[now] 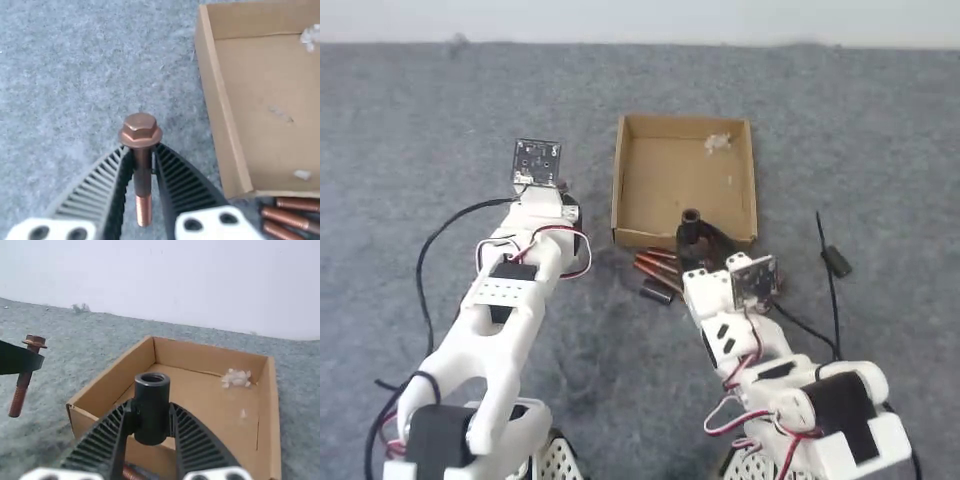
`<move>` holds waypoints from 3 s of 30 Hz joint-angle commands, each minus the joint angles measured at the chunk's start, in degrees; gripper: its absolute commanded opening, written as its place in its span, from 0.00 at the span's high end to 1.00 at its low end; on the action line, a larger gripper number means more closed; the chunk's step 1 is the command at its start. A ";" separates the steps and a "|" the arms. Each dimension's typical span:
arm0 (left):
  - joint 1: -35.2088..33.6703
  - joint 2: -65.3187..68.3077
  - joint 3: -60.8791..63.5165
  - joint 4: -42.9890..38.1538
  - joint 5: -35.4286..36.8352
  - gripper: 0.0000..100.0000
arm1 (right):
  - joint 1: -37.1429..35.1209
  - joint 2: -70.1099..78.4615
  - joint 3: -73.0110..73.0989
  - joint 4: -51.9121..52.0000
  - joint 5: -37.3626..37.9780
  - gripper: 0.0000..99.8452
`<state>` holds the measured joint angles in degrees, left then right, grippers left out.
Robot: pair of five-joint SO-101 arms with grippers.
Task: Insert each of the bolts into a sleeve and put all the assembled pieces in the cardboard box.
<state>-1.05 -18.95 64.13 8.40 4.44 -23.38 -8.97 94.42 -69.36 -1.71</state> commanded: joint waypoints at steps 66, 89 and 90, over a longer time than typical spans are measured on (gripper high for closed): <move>24.62 -39.82 14.55 -9.67 21.19 0.99 | -6.46 27.82 -4.13 -23.69 -5.19 1.00; 28.66 -37.89 7.60 6.51 21.45 0.99 | -7.43 27.91 -4.31 -23.34 -5.01 1.00; 28.48 -39.03 7.34 6.68 21.45 0.99 | -7.78 28.00 -4.22 -23.25 -4.92 1.00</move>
<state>27.43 -55.87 76.00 14.46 25.19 -29.63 18.99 90.90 -91.52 -6.37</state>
